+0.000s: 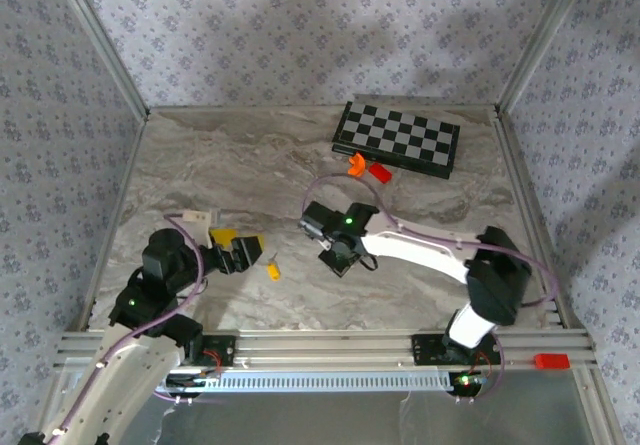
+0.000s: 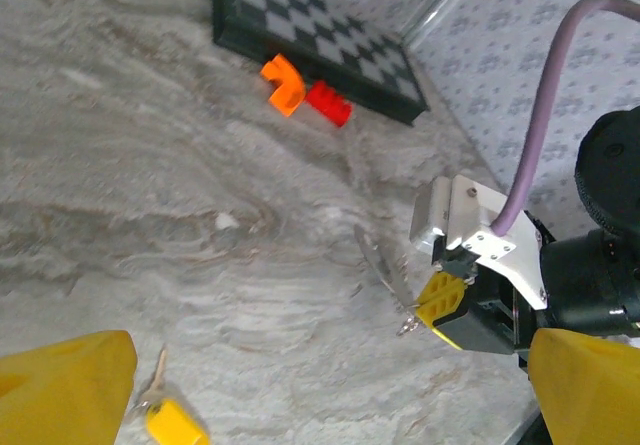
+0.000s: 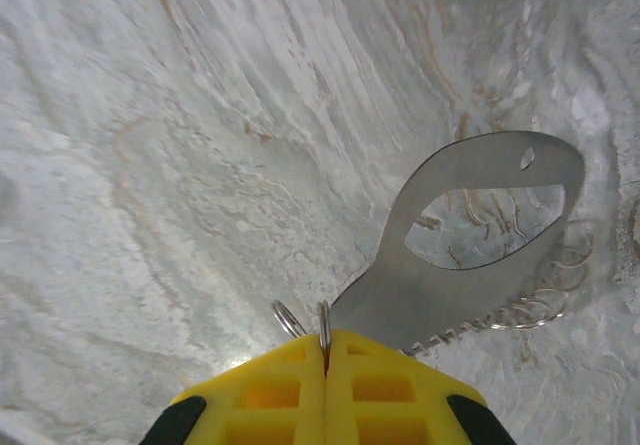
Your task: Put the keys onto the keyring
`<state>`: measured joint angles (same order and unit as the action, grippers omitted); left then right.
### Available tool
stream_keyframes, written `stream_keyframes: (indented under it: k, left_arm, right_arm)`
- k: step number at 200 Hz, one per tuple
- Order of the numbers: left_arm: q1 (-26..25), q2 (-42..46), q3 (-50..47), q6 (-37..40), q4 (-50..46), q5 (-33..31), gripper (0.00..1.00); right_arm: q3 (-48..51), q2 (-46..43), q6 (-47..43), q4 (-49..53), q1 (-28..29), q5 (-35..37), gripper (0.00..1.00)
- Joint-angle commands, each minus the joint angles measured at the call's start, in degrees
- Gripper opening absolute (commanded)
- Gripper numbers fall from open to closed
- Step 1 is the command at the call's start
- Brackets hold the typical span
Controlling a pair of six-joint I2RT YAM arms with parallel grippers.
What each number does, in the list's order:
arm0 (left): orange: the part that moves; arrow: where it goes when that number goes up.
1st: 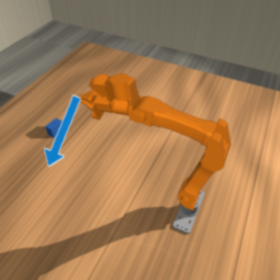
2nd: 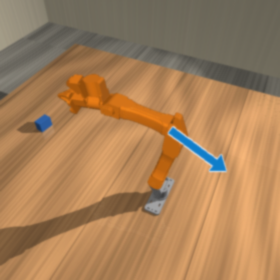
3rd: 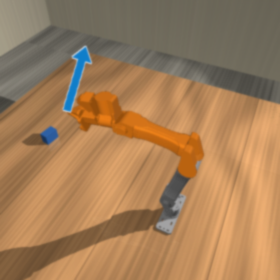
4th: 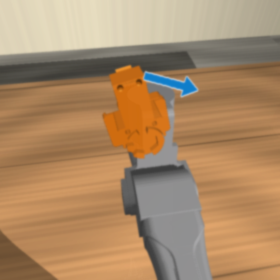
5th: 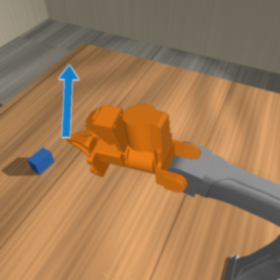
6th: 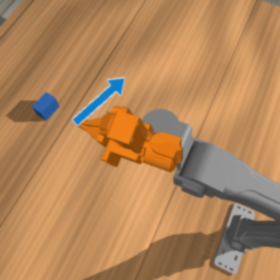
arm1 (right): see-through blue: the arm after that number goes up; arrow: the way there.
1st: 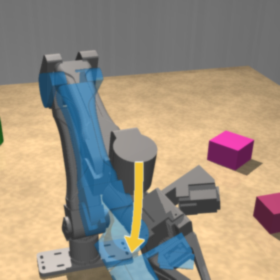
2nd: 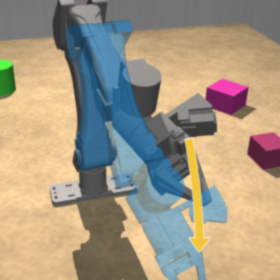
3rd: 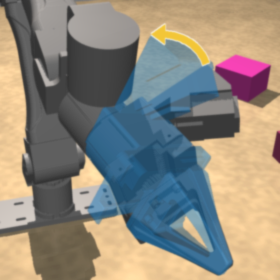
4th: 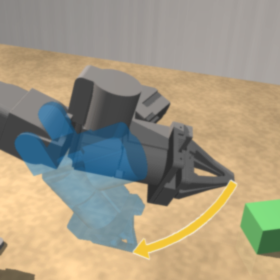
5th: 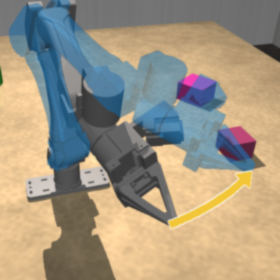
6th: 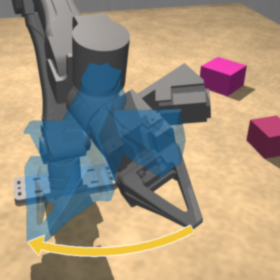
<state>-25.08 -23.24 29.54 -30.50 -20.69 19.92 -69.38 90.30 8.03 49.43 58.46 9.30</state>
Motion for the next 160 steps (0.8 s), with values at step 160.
stream_keyframes:
  k: [160]
  left_arm:
    - [-15.9, -5.3, 1.7, 2.0, 27.4, 13.3, 0.87]
  right_arm:
    - [36.6, -45.8, -5.0, -61.6, -3.7, -33.7, 0.00]
